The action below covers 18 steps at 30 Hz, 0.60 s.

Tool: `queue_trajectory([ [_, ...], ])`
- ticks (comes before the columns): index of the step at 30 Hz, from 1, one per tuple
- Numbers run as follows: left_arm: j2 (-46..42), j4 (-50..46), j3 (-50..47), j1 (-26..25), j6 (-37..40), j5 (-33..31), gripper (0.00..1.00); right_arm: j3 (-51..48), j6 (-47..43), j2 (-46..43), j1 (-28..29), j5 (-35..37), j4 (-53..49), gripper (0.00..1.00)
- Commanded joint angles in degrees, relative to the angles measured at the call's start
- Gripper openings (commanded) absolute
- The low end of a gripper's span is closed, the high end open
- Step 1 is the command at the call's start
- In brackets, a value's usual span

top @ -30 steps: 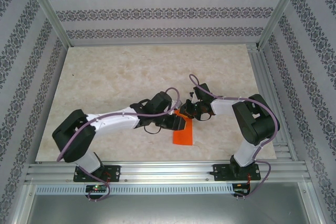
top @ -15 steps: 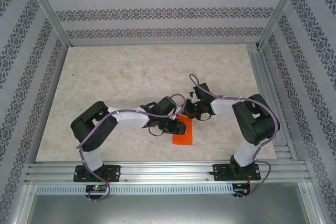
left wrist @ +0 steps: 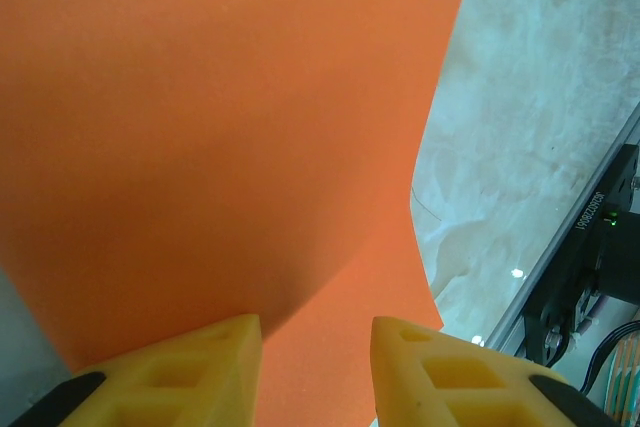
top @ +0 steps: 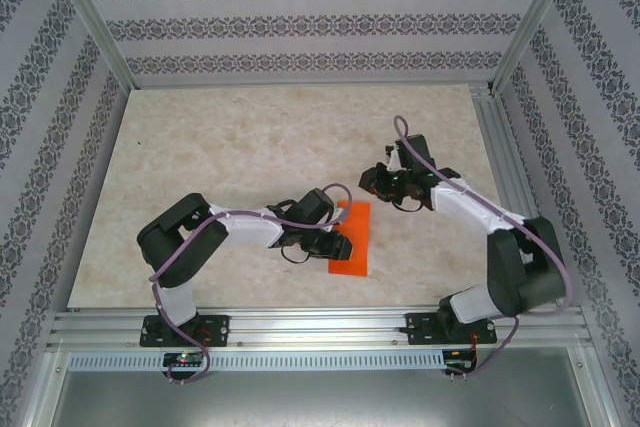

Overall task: Fold a paper plane with a square sheet of paper (fold left side to right side)
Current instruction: Hold the square sheet of paper at the center of the table.

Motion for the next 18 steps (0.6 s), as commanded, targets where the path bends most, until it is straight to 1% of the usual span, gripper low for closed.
queue_trajectory([
  [1, 1.0, 2.1, -0.2, -0.1, -0.7, 0.1, 0.36, -2.4, -2.5, -5.9, -0.8, 1.2, -6.5, 0.16],
  [5, 0.6, 1.3, 0.2, -0.1, -0.7, -0.4, 0.36, -10.3, 2.3, -13.8, 0.7, -4.1, -4.5, 0.10],
  [10, 0.6, 1.6, 0.0, -0.1, -3.5, -1.4, 0.35, -21.2, 10.4, -22.1, 7.3, -2.4, -3.1, 0.10],
  [13, 0.5, 3.0, -0.4, -0.3, -6.4, -2.4, 0.35, -26.6, 14.8, -26.3, 10.0, -1.0, -0.5, 0.09],
  [15, 0.6, 3.7, -0.4, -0.4, -7.8, -2.9, 0.35, -29.0, 16.9, -27.8, 11.0, -1.3, 1.5, 0.10],
  [18, 0.6, 4.1, 0.2, -0.7, -8.0, -3.2, 0.35, -31.0, 18.0, -27.7, 12.5, -1.2, 3.3, 0.09],
])
